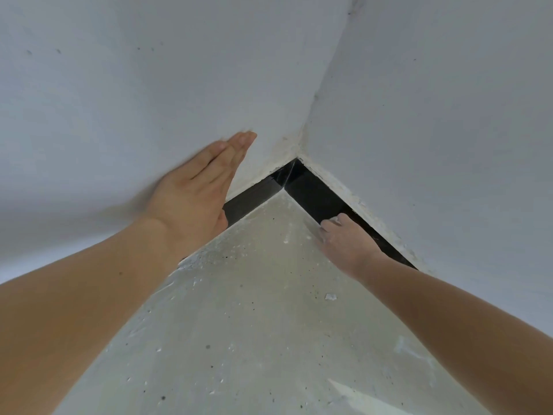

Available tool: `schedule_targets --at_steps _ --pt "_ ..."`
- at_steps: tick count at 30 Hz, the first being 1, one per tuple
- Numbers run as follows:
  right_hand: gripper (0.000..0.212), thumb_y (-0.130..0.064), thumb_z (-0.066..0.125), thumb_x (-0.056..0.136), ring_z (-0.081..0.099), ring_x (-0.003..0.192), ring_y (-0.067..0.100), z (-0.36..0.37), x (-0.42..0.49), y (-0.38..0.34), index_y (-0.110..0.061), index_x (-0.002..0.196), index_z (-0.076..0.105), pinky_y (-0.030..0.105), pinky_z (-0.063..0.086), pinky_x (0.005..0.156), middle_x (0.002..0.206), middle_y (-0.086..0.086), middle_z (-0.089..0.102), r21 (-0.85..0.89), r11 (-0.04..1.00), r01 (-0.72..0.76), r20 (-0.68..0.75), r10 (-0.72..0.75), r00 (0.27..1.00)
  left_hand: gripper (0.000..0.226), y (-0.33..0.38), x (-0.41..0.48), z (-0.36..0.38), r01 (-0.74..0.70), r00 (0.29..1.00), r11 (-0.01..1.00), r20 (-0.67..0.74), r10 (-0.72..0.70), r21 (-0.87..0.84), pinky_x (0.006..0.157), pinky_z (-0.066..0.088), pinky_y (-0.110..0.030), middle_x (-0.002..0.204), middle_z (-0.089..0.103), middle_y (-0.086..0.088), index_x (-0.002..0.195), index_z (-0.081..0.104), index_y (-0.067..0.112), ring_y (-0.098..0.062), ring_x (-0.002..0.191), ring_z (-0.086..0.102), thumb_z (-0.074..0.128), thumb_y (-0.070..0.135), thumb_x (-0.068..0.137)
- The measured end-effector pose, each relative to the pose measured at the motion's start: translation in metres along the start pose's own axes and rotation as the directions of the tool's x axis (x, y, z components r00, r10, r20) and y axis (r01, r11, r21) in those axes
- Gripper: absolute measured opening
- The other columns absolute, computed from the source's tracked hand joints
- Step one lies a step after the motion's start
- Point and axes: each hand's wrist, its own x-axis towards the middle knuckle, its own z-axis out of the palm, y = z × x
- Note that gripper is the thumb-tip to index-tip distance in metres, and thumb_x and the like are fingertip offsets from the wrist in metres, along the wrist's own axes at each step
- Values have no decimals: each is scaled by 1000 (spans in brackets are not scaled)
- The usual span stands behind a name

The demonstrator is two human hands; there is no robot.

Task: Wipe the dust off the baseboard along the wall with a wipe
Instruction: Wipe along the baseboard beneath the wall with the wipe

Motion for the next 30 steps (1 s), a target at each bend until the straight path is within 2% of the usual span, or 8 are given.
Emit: schedule_targets --at_steps 8,10,13,15,19,23,27,30 --pt "29 -28 54 91 42 110 25 -8 -30 -17 -18 117 58 30 40 89 116 5 49 213 946 -245 438 132 889 88 -1 3 -15 25 989 995 149 -11 -92 103 -32 -48 142 -41 -28 137 -28 -16 -32 125 -42 12 48 92" --pt "22 -22 55 89 42 104 24 -23 -24 -13 -19 111 60 30 39 84 107 4 51 297 920 -257 379 133 916 89 0 4 -19 34 981 992 194 -10 -119 101 -35 -48 137 -46 -29 135 -30 -15 -34 121 -46 13 50 92" --pt "22 -3 51 85 33 88 21 -35 -15 7 -19 97 62 31 29 72 71 -2 44 189 975 -114 -53 126 991 90 1 4 -23 38 969 991 248 -4 -132 92 -36 -51 133 -49 -30 135 -31 -15 -35 118 -48 13 51 93" --pt "26 1 48 86 38 97 23 -34 -18 21 -16 102 61 31 27 74 79 -1 57 140 985 -101 -143 121 982 89 -1 4 -27 31 963 991 269 5 -131 91 -37 -51 133 -49 -30 134 -32 -15 -35 117 -49 12 50 93" --pt "26 4 44 89 39 113 25 -2 -46 19 -7 101 65 32 23 75 95 1 62 114 991 -70 -53 76 996 87 -7 3 -31 18 958 992 287 18 -124 88 -38 -49 133 -50 -29 131 -36 -15 -34 115 -50 11 47 93" --pt "12 -5 69 68 48 95 23 8 -68 -3 -13 77 69 32 26 67 57 0 35 178 978 -112 122 91 988 87 -8 1 -34 16 960 986 278 32 -167 98 -34 -41 140 -45 -26 133 -35 -15 -30 124 -45 11 47 93" --pt "31 -7 56 85 42 93 21 10 -69 -23 -19 114 58 27 32 60 88 3 45 226 914 -337 480 197 855 86 -2 2 -38 62 952 972 306 12 -229 106 -24 -40 144 -41 -24 137 -30 -13 -27 136 -36 10 48 93" --pt "18 -18 57 87 43 100 25 -7 -60 -19 -16 105 61 32 43 77 95 4 50 332 892 -308 369 178 912 85 1 3 -37 67 954 977 299 -3 -204 108 -22 -42 143 -40 -26 137 -28 -14 -29 128 -40 9 48 92"
